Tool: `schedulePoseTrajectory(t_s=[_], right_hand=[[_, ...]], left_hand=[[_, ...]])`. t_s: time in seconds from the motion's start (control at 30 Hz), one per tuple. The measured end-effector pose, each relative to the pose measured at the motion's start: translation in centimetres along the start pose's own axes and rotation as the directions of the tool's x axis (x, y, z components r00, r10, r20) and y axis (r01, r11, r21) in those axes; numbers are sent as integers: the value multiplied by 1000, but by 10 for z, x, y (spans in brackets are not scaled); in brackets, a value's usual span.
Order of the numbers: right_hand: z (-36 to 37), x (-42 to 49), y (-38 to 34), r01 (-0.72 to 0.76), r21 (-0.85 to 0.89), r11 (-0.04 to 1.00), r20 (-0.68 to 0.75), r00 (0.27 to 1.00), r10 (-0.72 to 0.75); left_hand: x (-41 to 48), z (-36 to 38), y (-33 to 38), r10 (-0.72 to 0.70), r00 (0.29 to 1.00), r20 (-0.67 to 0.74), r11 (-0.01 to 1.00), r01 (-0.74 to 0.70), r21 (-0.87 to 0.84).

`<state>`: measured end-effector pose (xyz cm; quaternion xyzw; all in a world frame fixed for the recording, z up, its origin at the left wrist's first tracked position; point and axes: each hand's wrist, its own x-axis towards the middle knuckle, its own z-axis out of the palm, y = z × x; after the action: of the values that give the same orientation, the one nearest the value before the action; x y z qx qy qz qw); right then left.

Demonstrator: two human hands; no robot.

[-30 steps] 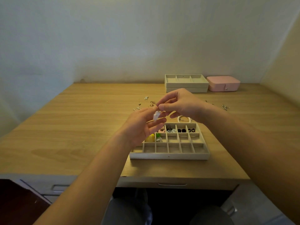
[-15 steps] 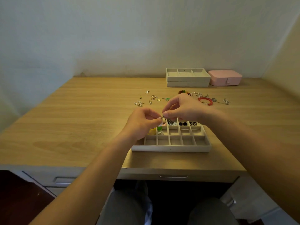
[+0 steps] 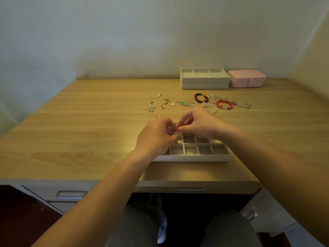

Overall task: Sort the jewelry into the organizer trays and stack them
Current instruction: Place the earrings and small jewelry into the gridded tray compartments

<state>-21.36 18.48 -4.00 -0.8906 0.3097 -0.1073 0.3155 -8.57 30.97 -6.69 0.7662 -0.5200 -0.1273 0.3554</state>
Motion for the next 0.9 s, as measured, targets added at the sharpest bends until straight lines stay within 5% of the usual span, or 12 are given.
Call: schedulePoseTrajectory(t_s=[0.9], right_hand=[[8, -2, 1, 30, -98, 995, -11, 999, -32]], left_hand=[[-10, -10, -4, 112, 994, 6, 986, -112, 120]])
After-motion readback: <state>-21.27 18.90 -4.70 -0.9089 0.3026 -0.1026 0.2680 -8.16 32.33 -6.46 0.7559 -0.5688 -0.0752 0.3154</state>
